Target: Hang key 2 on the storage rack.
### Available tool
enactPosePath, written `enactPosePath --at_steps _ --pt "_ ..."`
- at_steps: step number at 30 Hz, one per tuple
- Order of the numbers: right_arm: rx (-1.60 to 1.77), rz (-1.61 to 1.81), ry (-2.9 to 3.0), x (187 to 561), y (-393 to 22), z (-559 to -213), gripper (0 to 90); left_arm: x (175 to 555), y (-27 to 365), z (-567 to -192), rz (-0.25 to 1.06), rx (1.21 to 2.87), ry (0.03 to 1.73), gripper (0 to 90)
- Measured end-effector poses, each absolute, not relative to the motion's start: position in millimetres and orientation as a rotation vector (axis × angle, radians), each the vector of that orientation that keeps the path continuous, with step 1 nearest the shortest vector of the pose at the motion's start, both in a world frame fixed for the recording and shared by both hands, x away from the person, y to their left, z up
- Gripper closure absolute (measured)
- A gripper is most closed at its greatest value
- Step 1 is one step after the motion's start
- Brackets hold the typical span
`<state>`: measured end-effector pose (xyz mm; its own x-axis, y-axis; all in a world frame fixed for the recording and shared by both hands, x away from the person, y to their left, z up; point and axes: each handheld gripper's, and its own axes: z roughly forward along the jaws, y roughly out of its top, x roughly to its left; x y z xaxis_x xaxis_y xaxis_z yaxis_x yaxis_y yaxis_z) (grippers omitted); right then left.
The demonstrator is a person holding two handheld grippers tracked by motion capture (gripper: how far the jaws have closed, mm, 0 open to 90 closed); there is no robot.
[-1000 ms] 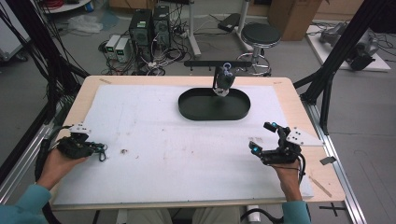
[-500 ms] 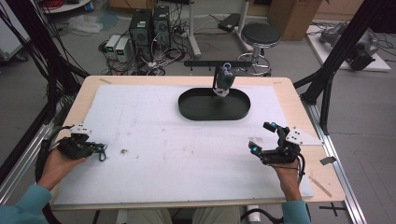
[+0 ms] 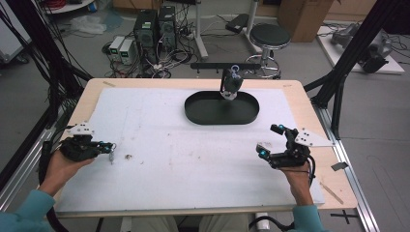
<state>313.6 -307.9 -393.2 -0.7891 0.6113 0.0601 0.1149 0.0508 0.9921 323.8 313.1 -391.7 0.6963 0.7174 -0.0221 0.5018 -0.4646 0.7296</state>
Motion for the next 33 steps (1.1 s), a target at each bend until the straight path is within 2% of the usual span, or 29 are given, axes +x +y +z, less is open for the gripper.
enactPosePath --at_steps 18,25,33 --pt "0.635 1.812 2.055 326.6 -291.6 -362.9 1.2 334.8 268.1 -360.5 0.303 2.005 0.773 88.4" --pt "0.55 1.793 2.161 334.7 -269.9 -349.8 1.2 336.6 244.9 -348.4 0.284 1.971 0.658 88.4" --pt "0.481 1.76 2.291 344.5 -248.2 -350.0 1.2 344.6 218.2 -339.2 0.246 1.951 0.575 88.4"
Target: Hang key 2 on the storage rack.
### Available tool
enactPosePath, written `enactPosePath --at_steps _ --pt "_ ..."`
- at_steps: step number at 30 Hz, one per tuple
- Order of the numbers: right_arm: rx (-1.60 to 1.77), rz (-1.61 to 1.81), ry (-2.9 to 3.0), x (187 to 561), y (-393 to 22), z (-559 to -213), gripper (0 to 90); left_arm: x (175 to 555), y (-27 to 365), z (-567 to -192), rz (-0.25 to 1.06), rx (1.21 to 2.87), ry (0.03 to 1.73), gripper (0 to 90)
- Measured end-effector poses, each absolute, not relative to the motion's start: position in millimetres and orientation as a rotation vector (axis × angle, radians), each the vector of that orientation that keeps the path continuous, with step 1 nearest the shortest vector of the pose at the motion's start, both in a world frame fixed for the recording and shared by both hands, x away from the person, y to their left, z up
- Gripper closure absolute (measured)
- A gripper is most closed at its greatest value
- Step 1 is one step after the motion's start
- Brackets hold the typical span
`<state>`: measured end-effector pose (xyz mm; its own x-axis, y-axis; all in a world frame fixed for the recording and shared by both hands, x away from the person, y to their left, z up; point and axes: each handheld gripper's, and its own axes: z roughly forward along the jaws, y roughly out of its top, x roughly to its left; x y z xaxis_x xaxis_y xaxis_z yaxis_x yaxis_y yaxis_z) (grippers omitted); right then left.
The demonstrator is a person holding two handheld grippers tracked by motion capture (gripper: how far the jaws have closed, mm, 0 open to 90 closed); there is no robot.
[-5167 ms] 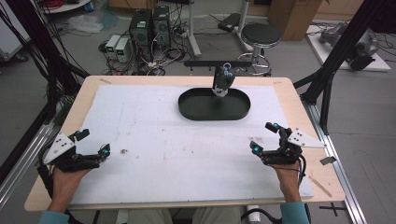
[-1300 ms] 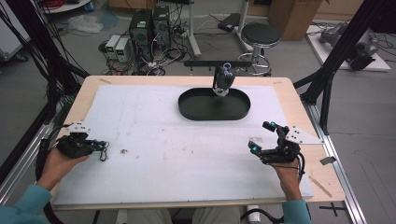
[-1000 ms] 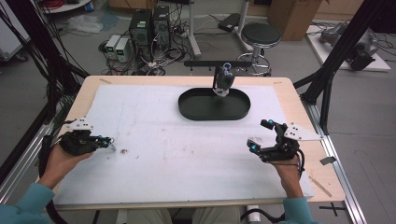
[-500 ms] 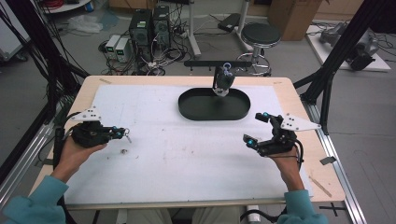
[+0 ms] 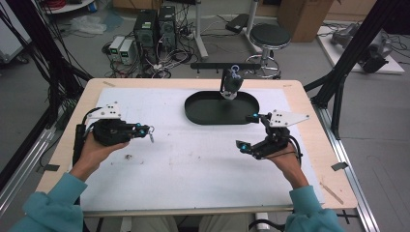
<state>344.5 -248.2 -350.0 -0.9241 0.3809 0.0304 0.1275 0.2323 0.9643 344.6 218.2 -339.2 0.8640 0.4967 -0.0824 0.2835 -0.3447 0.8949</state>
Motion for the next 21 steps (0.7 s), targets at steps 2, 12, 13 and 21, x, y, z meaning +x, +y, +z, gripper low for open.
enactPosePath --at_steps 2,12,13,21 --pt "0.47 1.753 2.313 346.9 -244.4 -350.1 1.2 346.7 210.9 -338.2 0.23 1.94 0.554 88.4" --pt "0.408 1.814 2.365 358.7 -220.2 -335.1 1.3 355.3 173.2 -332.7 0.173 1.928 0.462 88.5" --pt "0.393 1.826 2.36 360.5 -217.9 -334.0 1.3 355.7 170.7 -332.1 0.168 1.926 0.454 88.4" --pt "0.365 1.872 2.404 369.4 -204.0 -331.2 1.3 358.1 145.4 -325.2 0.128 1.904 0.392 88.5"
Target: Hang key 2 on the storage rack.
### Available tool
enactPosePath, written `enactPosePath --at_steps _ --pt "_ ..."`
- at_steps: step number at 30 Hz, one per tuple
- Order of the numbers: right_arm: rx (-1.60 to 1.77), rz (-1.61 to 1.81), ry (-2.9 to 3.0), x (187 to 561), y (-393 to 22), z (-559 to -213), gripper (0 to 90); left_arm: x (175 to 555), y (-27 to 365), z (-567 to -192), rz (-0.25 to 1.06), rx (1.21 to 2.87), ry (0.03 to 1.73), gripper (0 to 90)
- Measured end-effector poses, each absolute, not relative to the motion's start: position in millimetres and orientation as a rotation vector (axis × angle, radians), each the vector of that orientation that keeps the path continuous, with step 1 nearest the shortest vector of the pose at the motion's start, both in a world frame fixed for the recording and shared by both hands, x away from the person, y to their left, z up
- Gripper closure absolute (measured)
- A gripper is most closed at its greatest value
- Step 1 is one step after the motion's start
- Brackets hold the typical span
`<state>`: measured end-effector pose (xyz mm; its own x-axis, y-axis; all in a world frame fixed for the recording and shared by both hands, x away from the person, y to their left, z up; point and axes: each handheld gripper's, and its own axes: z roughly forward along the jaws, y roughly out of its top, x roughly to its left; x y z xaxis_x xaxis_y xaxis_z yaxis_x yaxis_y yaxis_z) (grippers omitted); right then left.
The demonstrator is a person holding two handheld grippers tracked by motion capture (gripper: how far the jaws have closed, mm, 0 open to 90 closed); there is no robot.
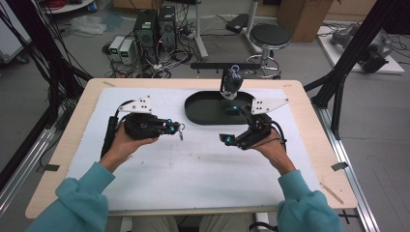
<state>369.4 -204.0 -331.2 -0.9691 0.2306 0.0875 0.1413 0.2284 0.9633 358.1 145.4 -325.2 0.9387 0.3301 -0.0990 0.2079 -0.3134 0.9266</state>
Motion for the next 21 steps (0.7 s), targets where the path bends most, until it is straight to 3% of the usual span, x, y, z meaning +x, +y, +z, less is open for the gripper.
enactPosePath --at_steps 16,21 --pt "0.278 1.957 2.476 381.7 -185.5 -322.9 6.1 363.7 118.1 -319.1 0.053 1.824 0.323 88.5" --pt "0.222 1.927 2.505 383.4 -180.0 -322.4 18.8 363.8 111.0 -318.8 0.041 1.816 0.31 88.5"
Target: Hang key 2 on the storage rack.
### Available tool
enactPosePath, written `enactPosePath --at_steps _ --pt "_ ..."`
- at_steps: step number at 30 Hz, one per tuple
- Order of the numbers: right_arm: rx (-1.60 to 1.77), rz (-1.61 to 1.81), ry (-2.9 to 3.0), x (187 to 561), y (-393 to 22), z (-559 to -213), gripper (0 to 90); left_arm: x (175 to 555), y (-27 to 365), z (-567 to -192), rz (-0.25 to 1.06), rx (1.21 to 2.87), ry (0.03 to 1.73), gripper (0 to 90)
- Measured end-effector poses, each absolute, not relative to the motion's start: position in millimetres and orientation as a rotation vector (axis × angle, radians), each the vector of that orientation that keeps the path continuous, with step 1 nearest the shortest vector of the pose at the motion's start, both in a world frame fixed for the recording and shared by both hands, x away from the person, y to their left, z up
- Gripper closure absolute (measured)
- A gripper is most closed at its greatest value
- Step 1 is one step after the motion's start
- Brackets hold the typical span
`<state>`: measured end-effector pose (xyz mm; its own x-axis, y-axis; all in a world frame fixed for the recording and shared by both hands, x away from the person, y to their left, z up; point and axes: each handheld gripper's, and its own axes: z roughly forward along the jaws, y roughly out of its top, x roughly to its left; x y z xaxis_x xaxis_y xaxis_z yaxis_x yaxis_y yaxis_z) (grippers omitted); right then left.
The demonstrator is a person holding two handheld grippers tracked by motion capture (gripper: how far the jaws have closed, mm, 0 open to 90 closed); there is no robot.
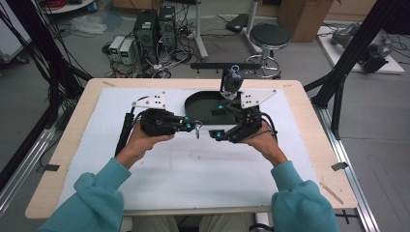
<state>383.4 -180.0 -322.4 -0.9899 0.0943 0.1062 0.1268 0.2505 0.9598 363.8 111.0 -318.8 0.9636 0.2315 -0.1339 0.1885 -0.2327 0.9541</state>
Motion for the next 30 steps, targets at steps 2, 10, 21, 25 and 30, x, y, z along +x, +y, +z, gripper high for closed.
enactPosePath --at_steps 2,10,21,25,30 --pt "-0.192 -1.885 -2.466 384.2 -178.6 -322.2 25.8 363.6 109.7 -318.4 0.039 1.816 0.303 88.4" --pt "-0.123 -1.857 -2.465 385.7 -174.1 -321.6 43.5 362.1 108.4 -317.7 0.028 1.814 0.289 88.5" --pt "-0.066 -1.83 -2.49 384.3 -169.1 -321.7 62.6 359.8 107.5 -316.8 0.019 1.81 0.275 88.4" --pt "-0.051 -1.836 -2.487 383.8 -168.7 -321.3 68.1 359.5 107.0 -317.0 0.015 1.808 0.27 88.5" --pt "-0.047 -1.82 -2.499 382.2 -167.6 -321.1 72.7 359.2 106.7 -317.1 0.016 1.816 0.261 88.5"
